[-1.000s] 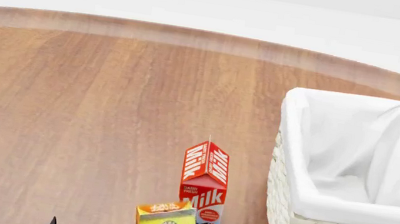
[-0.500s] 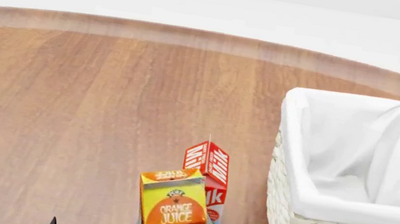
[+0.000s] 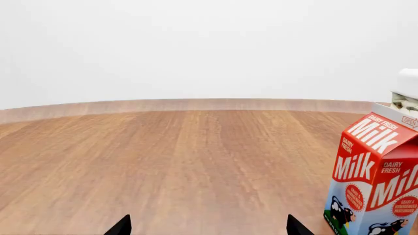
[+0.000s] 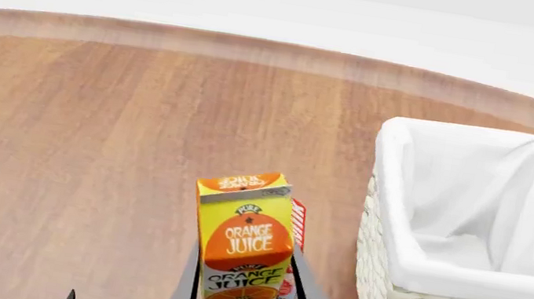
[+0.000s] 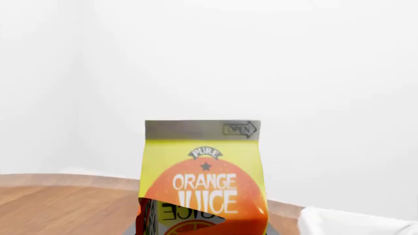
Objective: Pick up the orange juice, and put it in the basket.
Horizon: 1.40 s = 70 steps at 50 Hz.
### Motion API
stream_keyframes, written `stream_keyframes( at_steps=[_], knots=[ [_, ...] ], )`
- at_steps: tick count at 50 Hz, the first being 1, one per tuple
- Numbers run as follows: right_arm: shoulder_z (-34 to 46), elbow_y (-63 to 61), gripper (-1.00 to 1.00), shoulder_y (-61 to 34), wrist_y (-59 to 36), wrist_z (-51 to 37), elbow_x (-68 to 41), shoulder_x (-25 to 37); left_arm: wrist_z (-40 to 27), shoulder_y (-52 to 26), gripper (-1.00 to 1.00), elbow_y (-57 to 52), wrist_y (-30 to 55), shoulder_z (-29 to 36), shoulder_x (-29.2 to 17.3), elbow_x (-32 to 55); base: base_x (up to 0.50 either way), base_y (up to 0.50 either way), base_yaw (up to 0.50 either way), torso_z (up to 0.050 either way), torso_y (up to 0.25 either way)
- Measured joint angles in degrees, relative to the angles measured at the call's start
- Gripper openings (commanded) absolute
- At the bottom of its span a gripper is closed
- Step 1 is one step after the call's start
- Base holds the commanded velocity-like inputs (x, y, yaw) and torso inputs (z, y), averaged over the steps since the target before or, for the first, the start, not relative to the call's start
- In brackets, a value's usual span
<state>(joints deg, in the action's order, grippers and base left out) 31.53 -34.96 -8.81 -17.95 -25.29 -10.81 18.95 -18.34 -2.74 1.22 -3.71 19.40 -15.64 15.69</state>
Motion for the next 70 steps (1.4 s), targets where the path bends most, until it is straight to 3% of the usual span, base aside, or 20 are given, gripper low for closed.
stream_keyframes(
  at_steps=[42,70],
  knots=[
    [-7.70,-13.44,-1.00,-9.26,-16.13,-2.22,-5.10,1.90,-0.59,-0.19,1.00,0.08,-0.24,0.69,-0.49,0.50,0.00,0.00,0.00,0.000,0.000],
    [-15.42,-15.80,-1.00,-15.58,-23.12,-3.12,-9.73,2.97,-0.95,-0.31,1.00,0.13,-0.40,1.13,-0.80,0.81,0.00,0.00,0.00,0.000,0.001]
  ],
)
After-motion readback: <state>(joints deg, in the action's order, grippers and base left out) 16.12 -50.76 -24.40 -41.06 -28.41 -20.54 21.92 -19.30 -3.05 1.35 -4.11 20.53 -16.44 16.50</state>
